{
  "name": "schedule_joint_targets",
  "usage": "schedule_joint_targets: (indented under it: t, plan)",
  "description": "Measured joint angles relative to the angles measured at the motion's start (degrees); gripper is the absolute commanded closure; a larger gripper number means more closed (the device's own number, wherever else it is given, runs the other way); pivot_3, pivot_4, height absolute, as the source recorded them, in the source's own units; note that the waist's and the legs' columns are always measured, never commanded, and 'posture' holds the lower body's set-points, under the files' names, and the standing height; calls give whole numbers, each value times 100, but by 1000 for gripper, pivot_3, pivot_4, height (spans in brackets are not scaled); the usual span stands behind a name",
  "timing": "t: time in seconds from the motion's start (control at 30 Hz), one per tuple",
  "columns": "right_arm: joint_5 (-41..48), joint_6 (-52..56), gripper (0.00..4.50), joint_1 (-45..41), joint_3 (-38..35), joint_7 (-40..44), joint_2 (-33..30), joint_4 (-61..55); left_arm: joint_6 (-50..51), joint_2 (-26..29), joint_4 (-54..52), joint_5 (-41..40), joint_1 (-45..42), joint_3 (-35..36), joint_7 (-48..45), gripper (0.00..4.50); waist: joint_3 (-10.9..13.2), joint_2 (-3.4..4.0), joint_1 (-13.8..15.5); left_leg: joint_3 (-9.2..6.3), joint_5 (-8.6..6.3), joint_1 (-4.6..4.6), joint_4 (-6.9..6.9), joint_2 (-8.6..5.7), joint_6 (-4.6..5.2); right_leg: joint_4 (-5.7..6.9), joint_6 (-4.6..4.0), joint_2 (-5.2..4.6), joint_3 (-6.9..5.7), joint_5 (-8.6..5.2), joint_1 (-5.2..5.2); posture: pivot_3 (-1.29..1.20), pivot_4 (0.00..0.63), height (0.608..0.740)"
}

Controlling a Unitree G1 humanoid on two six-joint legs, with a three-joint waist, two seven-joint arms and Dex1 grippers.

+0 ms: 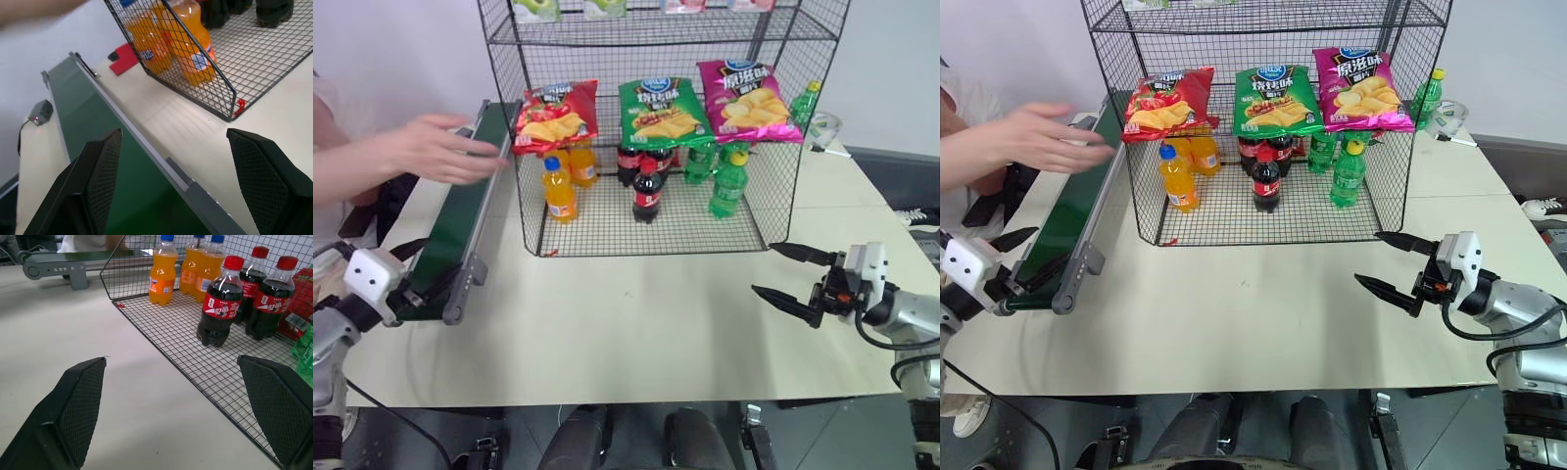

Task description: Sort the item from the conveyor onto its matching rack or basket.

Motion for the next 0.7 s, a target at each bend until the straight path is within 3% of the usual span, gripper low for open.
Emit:
schedule_joint_targets:
  t: [0.7]
  plan:
    - [-159,-197,0,-279,211,-13,79,204,263,-137,-225,55,-189,-56,104,935,0,0,-2,0,0,0,-4,0,0,0,2,1,0,1,0,0,150,740]
